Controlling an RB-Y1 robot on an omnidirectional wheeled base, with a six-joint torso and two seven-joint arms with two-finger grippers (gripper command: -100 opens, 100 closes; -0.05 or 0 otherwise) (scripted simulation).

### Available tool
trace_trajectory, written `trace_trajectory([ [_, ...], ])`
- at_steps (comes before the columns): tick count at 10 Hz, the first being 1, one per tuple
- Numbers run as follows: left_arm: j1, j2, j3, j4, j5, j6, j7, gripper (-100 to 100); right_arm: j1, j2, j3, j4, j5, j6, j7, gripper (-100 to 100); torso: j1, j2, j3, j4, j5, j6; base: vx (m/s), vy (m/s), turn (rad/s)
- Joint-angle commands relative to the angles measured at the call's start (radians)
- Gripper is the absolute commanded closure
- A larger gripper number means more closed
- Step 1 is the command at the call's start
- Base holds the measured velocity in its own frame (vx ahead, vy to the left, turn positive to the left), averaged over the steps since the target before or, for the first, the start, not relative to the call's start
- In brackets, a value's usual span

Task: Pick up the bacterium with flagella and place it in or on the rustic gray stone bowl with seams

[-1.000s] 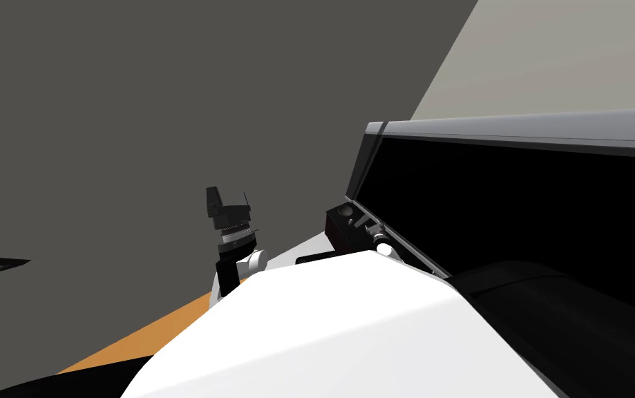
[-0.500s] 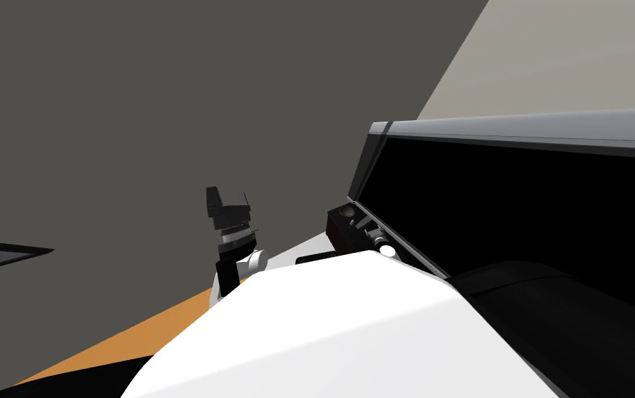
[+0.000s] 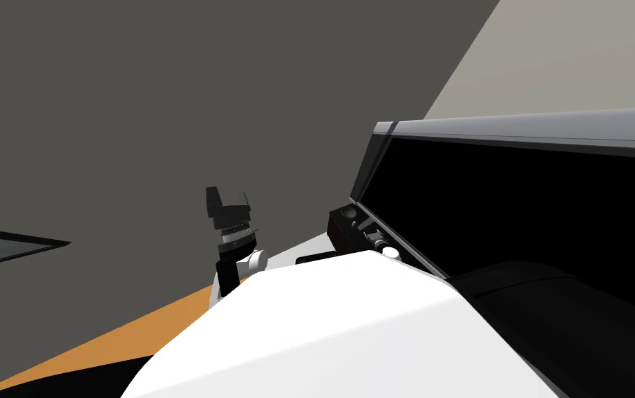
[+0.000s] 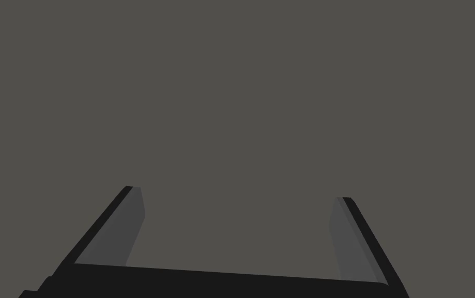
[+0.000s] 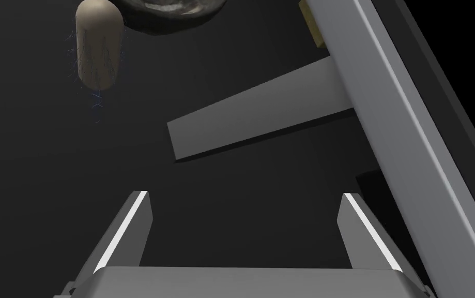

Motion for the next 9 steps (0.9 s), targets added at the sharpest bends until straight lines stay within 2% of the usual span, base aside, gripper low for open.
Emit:
trace_trajectory([
  [1, 0.000, 0.000, 0.000, 0.000, 0.000, 0.000, 0.000, 0, -0.003, 0.001, 0.003, 0.027, -0.050, 0.014, 0.006, -100, 0.000, 0.000, 0.000, 0.000, 0.000, 0.000, 0.012, -0.003, 0.048],
  [2, 0.000, 0.000, 0.000, 0.000, 0.000, 0.000, 0.000, 0, -0.003, 0.001, 0.003, 0.027, -0.067, 0.014, 0.006, -100, 0.000, 0.000, 0.000, 0.000, 0.000, 0.000, 0.007, -0.001, -0.011],
  [3, 0.000, 0.000, 0.000, 0.000, 0.000, 0.000, 0.000, 0, -0.013, 0.004, -0.016, 0.072, -0.108, 0.058, 0.000, -100, 0.000, 0.000, 0.000, 0.000, 0.000, 0.000, 0.015, 0.000, 0.070],
  [4, 0.000, 0.000, 0.000, 0.000, 0.000, 0.000, 0.000, 0, -0.013, 0.004, -0.016, 0.072, -0.135, 0.058, 0.000, -100, 0.000, 0.000, 0.000, 0.000, 0.000, 0.000, 0.016, -0.002, 0.045],
  [5, 0.000, 0.000, 0.000, 0.000, 0.000, 0.000, 0.000, 0, -0.022, 0.007, -0.034, 0.117, -0.188, 0.097, -0.007, -100, 0.000, 0.000, 0.000, 0.000, 0.000, 0.000, 0.025, -0.002, 0.072],
  [6, 0.000, 0.000, 0.000, 0.000, 0.000, 0.000, 0.000, 0, -0.022, 0.007, -0.034, 0.117, -0.201, 0.102, -0.007, -100, 0.000, -0.001, -0.001, 0.000, 0.000, 0.000, 0.024, -0.003, 0.029],
  [8, 0.000, 0.000, 0.000, 0.000, 0.000, 0.000, 0.000, 0, -0.041, 0.014, -0.070, 0.196, -0.293, 0.169, -0.020, -100, 0.000, -0.001, -0.001, 0.000, 0.000, 0.000, 0.040, -0.006, 0.070],
  [9, 0.000, 0.000, 0.000, 0.000, 0.000, 0.000, 0.000, 0, -0.041, 0.014, -0.070, 0.203, -0.327, 0.187, -0.020, -100, 0.000, -0.002, -0.001, 0.000, 0.000, 0.000, 0.038, -0.006, 0.025],
])
